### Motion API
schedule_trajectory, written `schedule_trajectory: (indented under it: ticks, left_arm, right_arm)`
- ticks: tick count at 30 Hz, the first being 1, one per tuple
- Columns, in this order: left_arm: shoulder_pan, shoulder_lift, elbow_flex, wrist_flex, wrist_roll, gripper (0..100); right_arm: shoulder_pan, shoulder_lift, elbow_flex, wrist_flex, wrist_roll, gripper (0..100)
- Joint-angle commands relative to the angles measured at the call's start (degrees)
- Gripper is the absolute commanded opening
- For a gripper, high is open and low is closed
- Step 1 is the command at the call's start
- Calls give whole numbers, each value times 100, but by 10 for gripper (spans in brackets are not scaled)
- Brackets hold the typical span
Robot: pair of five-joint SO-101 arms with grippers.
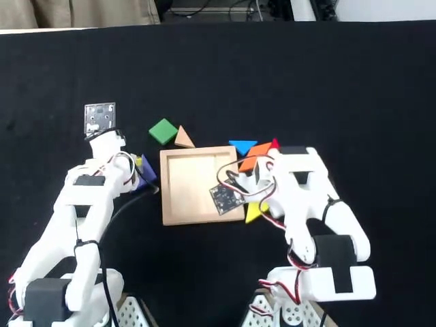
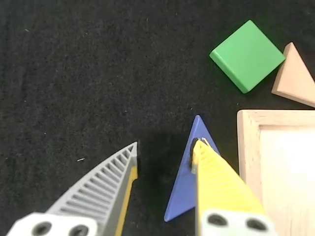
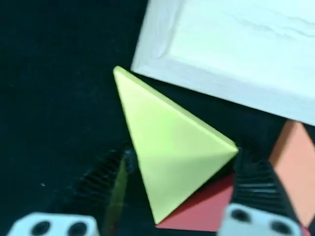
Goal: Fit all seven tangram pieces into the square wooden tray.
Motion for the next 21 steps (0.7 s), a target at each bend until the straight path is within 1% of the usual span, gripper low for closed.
schedule_trajectory:
  ticks: [1,14,16,18,21]
  left_arm:
    - [48,-18,-101,-97,-9,191]
    - [48,-18,-101,-97,-9,191]
    - [48,-18,-101,-97,-9,191]
    - [48,-18,-101,-97,-9,191]
    - [48,-18,-101,-97,-9,191]
  right_arm:
    - [79,-13,-4,-44,44,158]
    - [70,-215,13,-9,18,160]
    - [70,-462,-31,158,-246,165]
    - [-18,-813,-13,378,-440,208]
    - [-158,-1262,198,571,-440,306]
